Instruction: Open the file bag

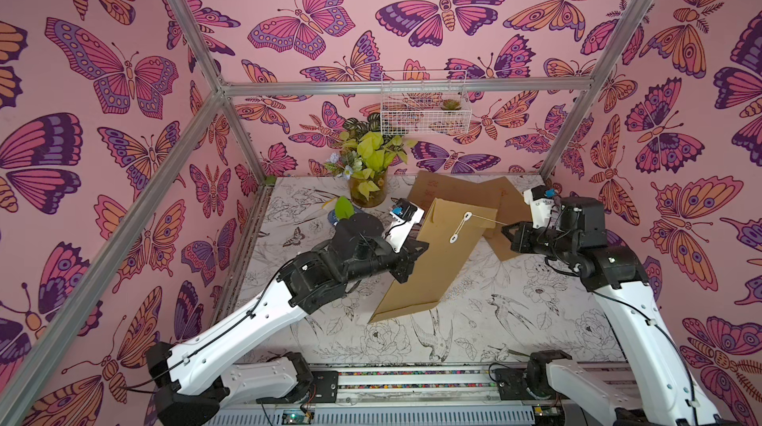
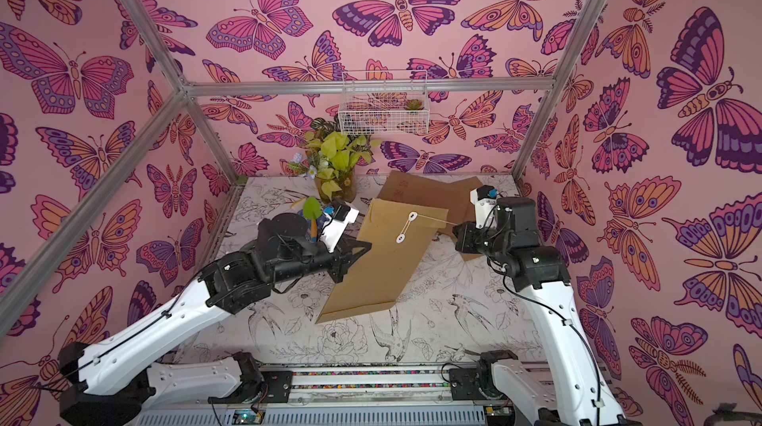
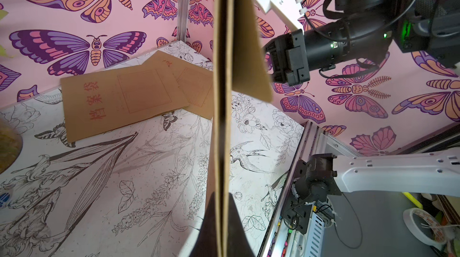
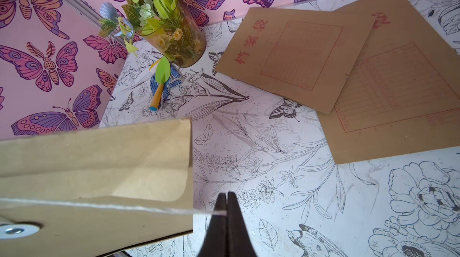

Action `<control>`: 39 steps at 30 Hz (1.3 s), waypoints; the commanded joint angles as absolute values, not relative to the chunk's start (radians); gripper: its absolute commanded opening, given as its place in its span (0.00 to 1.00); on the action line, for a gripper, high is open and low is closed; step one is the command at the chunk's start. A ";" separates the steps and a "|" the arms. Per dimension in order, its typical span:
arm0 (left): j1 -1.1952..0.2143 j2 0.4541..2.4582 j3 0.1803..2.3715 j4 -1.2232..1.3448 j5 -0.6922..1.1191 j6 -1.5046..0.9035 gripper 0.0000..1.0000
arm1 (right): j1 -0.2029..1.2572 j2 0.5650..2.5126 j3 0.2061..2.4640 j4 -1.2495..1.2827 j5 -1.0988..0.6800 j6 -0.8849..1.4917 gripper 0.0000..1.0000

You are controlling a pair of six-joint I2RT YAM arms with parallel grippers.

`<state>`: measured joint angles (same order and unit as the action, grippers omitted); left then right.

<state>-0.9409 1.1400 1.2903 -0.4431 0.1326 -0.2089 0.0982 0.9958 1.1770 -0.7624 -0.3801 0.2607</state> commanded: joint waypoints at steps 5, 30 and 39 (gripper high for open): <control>-0.935 1.187 1.352 -0.513 0.177 -0.155 0.01 | 0.089 1.017 1.260 -0.790 -0.454 0.221 0.00; -0.943 1.341 1.444 -0.529 0.196 -0.100 0.01 | 0.091 1.185 1.568 -0.801 -0.589 0.285 0.00; -0.947 1.372 1.442 -0.493 0.174 -0.112 0.01 | 0.092 1.219 1.665 -0.796 -0.638 0.330 0.00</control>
